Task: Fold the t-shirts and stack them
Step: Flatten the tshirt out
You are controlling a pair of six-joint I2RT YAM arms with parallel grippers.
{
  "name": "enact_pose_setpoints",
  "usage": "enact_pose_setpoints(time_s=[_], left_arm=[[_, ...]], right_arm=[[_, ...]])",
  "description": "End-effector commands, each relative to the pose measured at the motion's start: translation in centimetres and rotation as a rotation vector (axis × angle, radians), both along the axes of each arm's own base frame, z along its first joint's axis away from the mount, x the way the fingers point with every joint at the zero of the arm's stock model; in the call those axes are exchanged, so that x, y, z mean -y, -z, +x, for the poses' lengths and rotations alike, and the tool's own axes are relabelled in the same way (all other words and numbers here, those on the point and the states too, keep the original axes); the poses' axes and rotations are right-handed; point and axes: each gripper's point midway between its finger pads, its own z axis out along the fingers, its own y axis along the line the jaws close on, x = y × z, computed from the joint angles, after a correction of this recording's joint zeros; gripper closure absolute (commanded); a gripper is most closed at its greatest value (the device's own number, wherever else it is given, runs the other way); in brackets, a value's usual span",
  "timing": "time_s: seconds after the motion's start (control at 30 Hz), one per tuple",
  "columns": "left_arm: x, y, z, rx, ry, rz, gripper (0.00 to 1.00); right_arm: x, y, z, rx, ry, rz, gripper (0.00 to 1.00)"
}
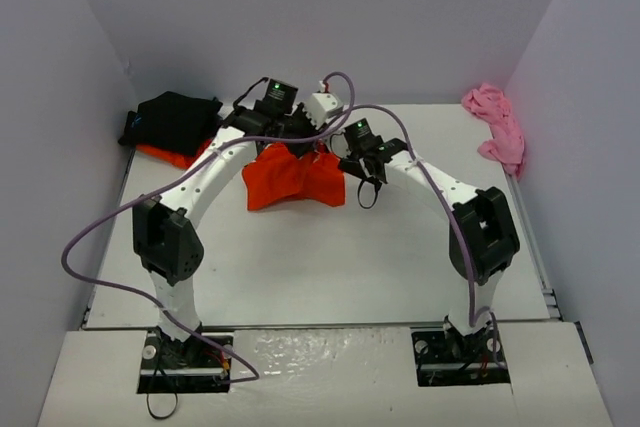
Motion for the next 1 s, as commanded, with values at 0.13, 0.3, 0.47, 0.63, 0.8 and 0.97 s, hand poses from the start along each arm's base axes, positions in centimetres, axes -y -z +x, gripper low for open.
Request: enact_pose_setpoints(time_s=[0.13, 0.3, 0.47, 0.63, 0.8, 0.97], left_arm=[[11.1, 1.1, -16.3, -0.241, 0.513, 0.012, 1.0], [14.5, 2.7, -19.6, -0.314, 0.648, 0.029, 0.75], [16.8, 3.7, -19.5, -0.244, 0.627, 0.095, 0.06], [15.8, -0.8, -13.5, -0.153, 0.469, -0.012, 0.03], [11.8, -3.3, -7.2, -0.051, 0.306, -0.029, 0.03], [7.1, -2.4, -1.7, -0.047, 0.143, -0.029, 0.03]], right_arm=[[16.9, -12.9, 2.7, 0.468, 0.596, 0.129, 0.52], [24.7, -14.5, 0.8, 0.537, 0.784, 0.105, 0.51], [31.6, -16.0, -1.2, 0.584, 0.913, 0.141, 0.49], [29.1, -15.7, -1.4, 0.531, 0.802, 0.191, 0.47], [22.0, -12.8, -1.2, 0.347, 0.556, 0.188, 0.46], [17.0, -8.7, -1.4, 0.176, 0.421, 0.164, 0.5]])
